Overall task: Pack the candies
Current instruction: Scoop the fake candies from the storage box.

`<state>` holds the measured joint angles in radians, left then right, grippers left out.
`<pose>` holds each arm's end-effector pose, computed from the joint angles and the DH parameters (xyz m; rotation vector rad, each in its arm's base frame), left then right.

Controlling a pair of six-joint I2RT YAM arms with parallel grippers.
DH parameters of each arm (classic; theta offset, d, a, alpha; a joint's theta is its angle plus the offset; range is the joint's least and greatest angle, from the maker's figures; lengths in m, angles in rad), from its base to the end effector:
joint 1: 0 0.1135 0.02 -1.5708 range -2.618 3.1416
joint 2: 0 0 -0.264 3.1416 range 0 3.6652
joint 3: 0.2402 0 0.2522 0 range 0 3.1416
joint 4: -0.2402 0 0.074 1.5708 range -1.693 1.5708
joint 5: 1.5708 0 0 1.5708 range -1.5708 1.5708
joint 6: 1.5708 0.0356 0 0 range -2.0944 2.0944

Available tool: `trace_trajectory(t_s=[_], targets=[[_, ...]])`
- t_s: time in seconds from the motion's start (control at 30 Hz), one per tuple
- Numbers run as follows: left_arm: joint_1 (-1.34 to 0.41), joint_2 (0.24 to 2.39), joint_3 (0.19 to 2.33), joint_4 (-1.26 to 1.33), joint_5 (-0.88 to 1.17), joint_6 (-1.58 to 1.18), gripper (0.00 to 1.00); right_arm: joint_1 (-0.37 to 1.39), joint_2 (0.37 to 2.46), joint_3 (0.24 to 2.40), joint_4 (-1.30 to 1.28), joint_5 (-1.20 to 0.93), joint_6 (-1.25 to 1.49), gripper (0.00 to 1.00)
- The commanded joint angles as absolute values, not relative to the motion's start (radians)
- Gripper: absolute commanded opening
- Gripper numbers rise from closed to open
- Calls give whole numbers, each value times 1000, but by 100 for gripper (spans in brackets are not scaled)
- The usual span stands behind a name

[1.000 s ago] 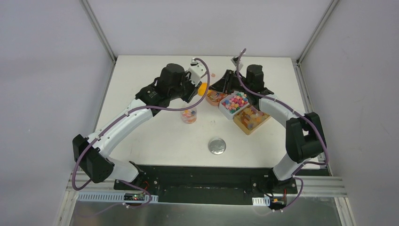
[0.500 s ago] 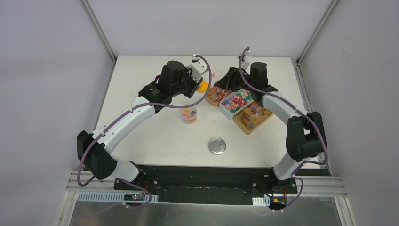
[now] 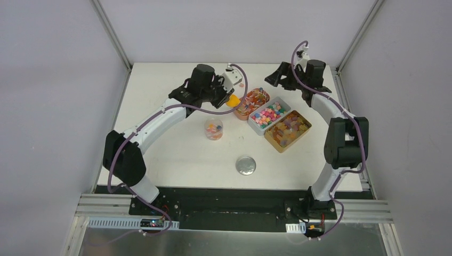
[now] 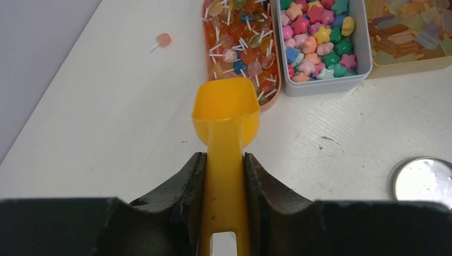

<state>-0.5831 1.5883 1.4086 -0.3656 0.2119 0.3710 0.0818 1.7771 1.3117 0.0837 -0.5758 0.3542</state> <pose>0.3042 -0.2096 0.3363 1.0854 1.8237 -0.3503 0.4133 0.0533 0.2769 -0.1216 1.9783 0.8461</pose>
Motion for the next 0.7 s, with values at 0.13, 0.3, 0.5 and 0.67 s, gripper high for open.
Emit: trace_trajectory(t_s=[0.13,0.3,0.5,0.67], targets=[[-543,1692,1492,-318,373,462,0,35,1950,1479,35,-641,260,99],[-537,1761,1553,-358,391,498,0,29,2070,1618,-64,-667,235,98],[-537,1847,1669,-437,393,521,0,29,2117,1624,-89,-653,240,91],[-537,1905,1711,-486,392,548,0,29,2104,1576,-73,-651,235,91]])
